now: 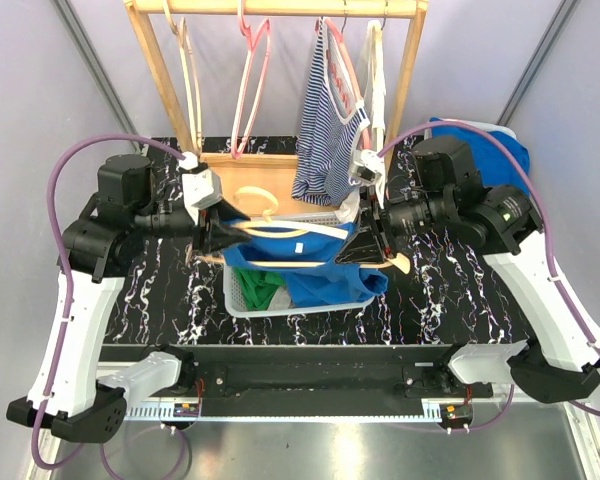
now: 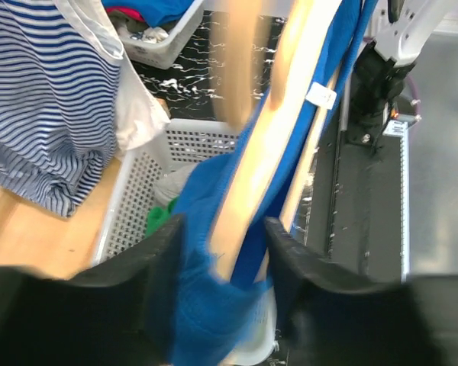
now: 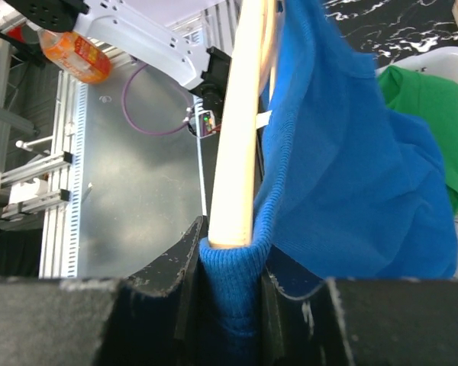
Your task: Remove the tank top from the hanger
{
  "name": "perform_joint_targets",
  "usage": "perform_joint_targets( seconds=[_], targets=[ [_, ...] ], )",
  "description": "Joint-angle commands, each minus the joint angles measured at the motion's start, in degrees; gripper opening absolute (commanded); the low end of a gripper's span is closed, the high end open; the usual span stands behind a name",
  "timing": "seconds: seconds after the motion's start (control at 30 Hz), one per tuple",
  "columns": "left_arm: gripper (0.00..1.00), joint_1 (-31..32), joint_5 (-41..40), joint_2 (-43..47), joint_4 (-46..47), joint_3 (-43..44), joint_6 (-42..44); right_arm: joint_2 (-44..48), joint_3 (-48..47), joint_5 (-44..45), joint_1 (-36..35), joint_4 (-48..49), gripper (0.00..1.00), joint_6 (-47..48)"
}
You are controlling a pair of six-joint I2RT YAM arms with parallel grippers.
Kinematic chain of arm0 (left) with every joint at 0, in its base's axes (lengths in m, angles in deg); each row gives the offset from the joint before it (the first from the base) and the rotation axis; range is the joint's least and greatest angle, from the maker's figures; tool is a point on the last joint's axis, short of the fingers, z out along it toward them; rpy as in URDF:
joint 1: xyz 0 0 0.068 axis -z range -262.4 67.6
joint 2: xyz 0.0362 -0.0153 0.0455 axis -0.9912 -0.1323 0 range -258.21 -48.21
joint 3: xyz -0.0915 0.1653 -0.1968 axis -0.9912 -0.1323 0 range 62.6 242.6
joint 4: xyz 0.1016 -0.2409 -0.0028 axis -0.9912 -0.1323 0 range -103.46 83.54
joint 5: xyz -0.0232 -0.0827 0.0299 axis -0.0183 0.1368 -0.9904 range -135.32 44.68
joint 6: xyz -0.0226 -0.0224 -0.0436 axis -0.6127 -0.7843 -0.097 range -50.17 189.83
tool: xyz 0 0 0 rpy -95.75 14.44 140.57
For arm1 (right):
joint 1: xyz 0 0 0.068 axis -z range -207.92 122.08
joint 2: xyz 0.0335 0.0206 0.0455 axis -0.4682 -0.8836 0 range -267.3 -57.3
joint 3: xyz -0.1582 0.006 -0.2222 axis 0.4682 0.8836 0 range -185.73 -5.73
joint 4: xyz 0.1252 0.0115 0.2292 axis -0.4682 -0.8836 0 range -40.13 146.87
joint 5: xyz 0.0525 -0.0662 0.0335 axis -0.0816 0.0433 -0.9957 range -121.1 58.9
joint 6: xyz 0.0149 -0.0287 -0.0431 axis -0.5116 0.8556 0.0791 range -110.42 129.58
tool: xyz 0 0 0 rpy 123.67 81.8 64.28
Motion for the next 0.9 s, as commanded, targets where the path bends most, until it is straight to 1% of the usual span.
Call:
perform_joint_targets(
  seconds=[0.0, 0.03, 0.07, 0.1, 0.2, 0.23, 0.3, 0.33, 0.37, 0.4, 0.5, 0.57, 0.67, 0.7, 0.77, 0.8, 0.87],
  targets=[
    [0.16, -0.06, 1.95, 0.31, -0.4, 1.8, 1.8, -0.05, -2.19, 0.23, -0.39, 6.99, 0.02, 0.01],
    [0.08, -0.06, 1.42, 0.31, -0.49, 1.89, 1.89, -0.05, -2.01, 3.54, -0.39, 7.6, 0.01, -0.6],
    [0.03, -0.06, 0.89, 0.39, -0.49, 1.97, 1.89, 0.3, -1.75, 5.23, -0.48, 9.09, 0.01, -0.87],
    [0.0, -0.06, -0.07, 0.4, -0.67, 2.15, 1.9, 0.39, -1.57, 6.55, -0.39, 9.97, 0.01, -0.96],
    [0.0, -0.06, -2.18, 0.31, -0.41, 2.85, 1.63, 1.18, 0.01, 12.79, -0.39, 15.15, 0.02, -2.71],
    [0.0, -0.06, -2.8, 0.22, -0.14, 3.03, 1.54, 1.62, 0.88, 17.16, -0.48, 16.3, 0.04, -3.68],
    [0.0, -0.23, -5.42, 0.39, 1.52, 2.94, 0.15, 1.97, 1.76, 22.19, -0.39, 19.64, 0.08, -4.74],
    [0.0, -0.32, -6.4, 0.48, 2.14, 2.77, -0.04, 2.32, 2.81, 26.82, -0.39, 20.52, 0.12, -5.26],
    [0.0, -0.5, -7.71, 0.57, 2.75, 2.33, -0.3, 2.41, 3.52, 29.13, -0.39, 22.01, 0.24, -5.44],
    [0.0, -0.58, -10.77, 0.57, 4.07, 2.15, -1.09, 2.85, 4.31, 34.29, -0.39, 22.89, 0.32, -5.7],
    [0.0, -1.02, -15.0, 1.01, 5.92, 0.83, -1.44, 4.95, 8.17, 40.29, -0.39, 25.53, 0.41, -6.41],
    [0.0, -1.37, -16.07, 1.27, 6.45, 0.31, -1.44, 5.92, 10.64, 42.24, -0.3, 26.68, 0.47, -6.94],
    [0.0, -1.81, -17.22, 1.45, 7.15, -0.22, -1.71, 7.94, 13.01, 43.22, -0.39, 28.0, 0.5, -6.94],
    [0.0, -1.9, -17.22, 1.45, 7.33, -0.4, -1.62, 8.99, 13.54, 41.56, -0.39, 28.18, 0.55, -7.02],
    [0.0, -2.25, -17.3, 1.45, 7.42, -0.4, -1.53, 9.79, 15.21, 39.8, -0.39, 28.97, 0.62, -7.02],
    [0.0, -2.34, -17.39, 1.45, 7.42, -0.31, -1.45, 10.41, 16.17, 38.48, -0.39, 29.23, 0.67, -7.03],
    [0.0, -2.52, -17.48, 1.54, 7.42, -0.22, -1.36, 11.02, 16.88, 37.86, -0.39, 30.11, 0.71, -7.02]
  ],
)
